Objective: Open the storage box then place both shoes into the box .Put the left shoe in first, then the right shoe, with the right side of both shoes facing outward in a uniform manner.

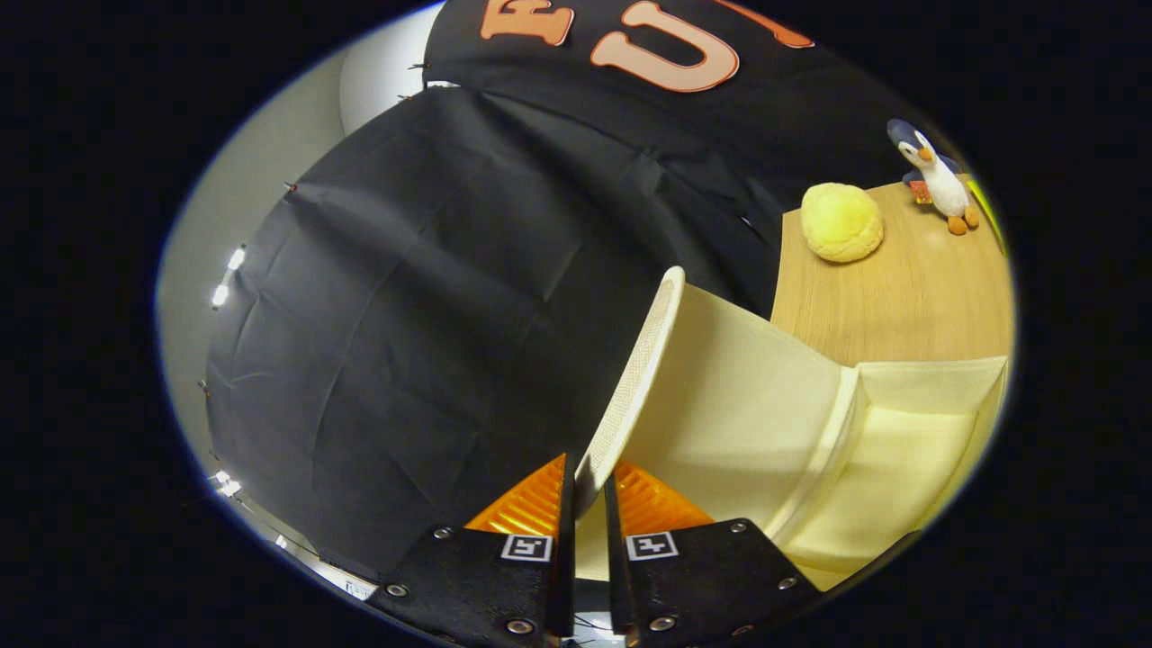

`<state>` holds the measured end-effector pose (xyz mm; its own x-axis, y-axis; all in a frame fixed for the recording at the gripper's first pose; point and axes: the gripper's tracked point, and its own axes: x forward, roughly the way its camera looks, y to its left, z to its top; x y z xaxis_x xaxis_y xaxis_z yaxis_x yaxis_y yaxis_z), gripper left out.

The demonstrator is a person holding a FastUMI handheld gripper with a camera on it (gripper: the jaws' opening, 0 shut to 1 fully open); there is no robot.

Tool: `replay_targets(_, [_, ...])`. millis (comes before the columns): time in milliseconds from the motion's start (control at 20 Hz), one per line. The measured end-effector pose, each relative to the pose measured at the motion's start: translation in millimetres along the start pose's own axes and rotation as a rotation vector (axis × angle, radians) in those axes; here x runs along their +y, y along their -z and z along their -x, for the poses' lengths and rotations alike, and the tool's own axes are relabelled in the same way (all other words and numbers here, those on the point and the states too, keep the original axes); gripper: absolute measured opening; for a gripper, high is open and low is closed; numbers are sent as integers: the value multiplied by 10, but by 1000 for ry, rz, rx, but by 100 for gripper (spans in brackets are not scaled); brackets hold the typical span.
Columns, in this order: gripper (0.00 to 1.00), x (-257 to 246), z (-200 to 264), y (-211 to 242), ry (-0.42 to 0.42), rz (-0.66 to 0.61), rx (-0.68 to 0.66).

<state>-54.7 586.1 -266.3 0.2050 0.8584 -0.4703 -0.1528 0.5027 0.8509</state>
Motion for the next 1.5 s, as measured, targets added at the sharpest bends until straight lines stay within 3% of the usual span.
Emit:
replay_targets(50, [18,-6,-51,80,12,-1,21])
replay_targets(200, [58,-82,-134,230,46,30,75])
replay_targets(300, [73,-178,-69,269,79,93,85])
replay_targets(400, [81,-266,73,255,112,148,83])
replay_targets(650, [89,-792,759,0,220,295,1])
replay_targets(900, [94,-1545,1551,-272,413,459,-86])
replay_targets(1100, [95,-2188,2312,-306,549,495,-142])
replay_targets(1350, [95,-3107,3086,-69,746,514,-98])
replay_targets(1500, [95,-3542,3384,167,812,529,-38])
